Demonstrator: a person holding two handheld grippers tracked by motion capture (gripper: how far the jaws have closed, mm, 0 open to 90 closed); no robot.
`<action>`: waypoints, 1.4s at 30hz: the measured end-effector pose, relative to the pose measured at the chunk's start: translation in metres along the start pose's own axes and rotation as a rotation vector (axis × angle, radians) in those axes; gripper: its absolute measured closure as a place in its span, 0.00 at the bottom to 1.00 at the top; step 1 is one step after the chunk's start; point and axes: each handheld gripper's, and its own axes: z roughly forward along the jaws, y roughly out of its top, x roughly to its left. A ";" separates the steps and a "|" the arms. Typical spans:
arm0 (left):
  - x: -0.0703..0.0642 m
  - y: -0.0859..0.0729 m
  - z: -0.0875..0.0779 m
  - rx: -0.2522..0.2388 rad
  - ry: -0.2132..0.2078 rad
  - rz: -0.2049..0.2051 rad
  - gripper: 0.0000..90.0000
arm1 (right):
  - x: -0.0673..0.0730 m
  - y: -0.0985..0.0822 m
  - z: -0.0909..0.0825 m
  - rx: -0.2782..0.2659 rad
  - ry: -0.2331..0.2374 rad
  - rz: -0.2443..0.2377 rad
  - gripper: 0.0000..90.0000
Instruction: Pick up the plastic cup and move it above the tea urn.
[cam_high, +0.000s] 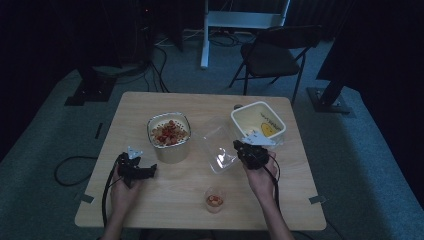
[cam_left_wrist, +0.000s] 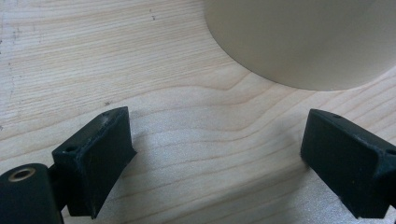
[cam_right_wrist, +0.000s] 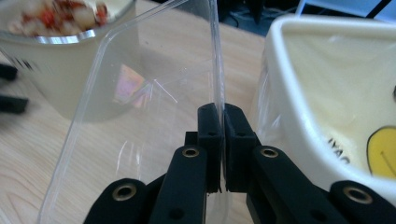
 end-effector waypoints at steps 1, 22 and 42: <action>0.000 0.000 0.000 0.000 0.000 0.000 0.11 | 0.000 0.002 -0.002 -0.004 0.001 0.004 0.97; 0.000 0.000 0.000 0.001 -0.001 0.000 0.11 | -0.062 0.031 -0.075 -0.130 -0.180 0.199 0.97; 0.000 0.000 0.000 0.001 0.003 -0.004 0.11 | -0.088 0.019 -0.091 -0.244 -0.233 0.325 0.59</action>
